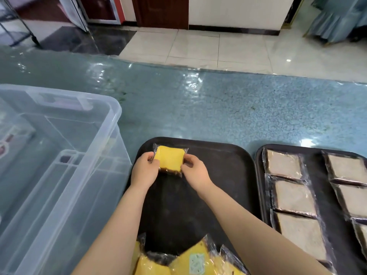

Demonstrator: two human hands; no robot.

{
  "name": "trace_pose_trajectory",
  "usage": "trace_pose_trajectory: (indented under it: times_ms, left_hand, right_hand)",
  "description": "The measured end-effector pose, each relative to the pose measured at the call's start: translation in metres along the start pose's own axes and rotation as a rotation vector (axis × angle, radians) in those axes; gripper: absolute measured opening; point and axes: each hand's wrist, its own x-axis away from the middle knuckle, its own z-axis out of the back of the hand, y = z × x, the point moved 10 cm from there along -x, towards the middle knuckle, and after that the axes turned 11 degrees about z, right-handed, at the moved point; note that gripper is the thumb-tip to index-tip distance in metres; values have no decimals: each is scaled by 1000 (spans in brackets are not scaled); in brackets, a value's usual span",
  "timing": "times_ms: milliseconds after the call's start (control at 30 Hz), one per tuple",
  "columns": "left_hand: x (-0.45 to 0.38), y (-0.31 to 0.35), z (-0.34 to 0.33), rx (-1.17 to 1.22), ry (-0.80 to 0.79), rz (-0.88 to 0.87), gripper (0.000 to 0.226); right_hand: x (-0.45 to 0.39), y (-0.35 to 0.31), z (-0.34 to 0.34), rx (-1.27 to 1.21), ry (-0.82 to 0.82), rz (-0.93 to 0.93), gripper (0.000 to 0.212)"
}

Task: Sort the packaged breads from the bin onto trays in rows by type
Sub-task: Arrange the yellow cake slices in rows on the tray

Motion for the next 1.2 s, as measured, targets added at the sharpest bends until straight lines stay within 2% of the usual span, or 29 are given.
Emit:
trace_pose_trajectory:
  times_ms: [233,333,433,500,600,700,800,867,1000,1100,1200]
  left_hand:
    - [2,5,-7,-51,-17,-104,54]
    - [16,-3,-8,-163,-12,-129,68]
    - [45,-6,-5,-167,-12,-178,66]
    - [68,-12,-8,-148,-72,-204,62]
    - [106,-26,-18,-204,-257,-231,50]
    - [151,-39,-28,-348,-421,-315,36]
    - [198,-48,-29,-517,-479,-431,32]
    - [224,-50,-28,-617,-462,-526,41]
    - [260,-59,-38,-848,-428,-693,69]
    - [272,-67,-46,-984,-407,-742,82]
    - [277,-68,-46,-984,-350,-778,77]
  right_hand:
    - [-10,2,-18,-82,-80,-2,62]
    - [5,2,-10,-14,-78,6,61]
    - [37,3,-1,60,-93,3,59]
    - [63,2,5,104,-113,31,55]
    - [110,-2,17,210,-133,99,48]
    - [159,-2,33,340,-138,163,39]
    - [206,-1,44,479,-147,253,30]
    - [232,4,42,569,-198,316,36]
    - [260,22,33,713,-297,362,70]
    - [263,25,34,853,-305,345,74]
    - [262,22,38,913,-278,350,72]
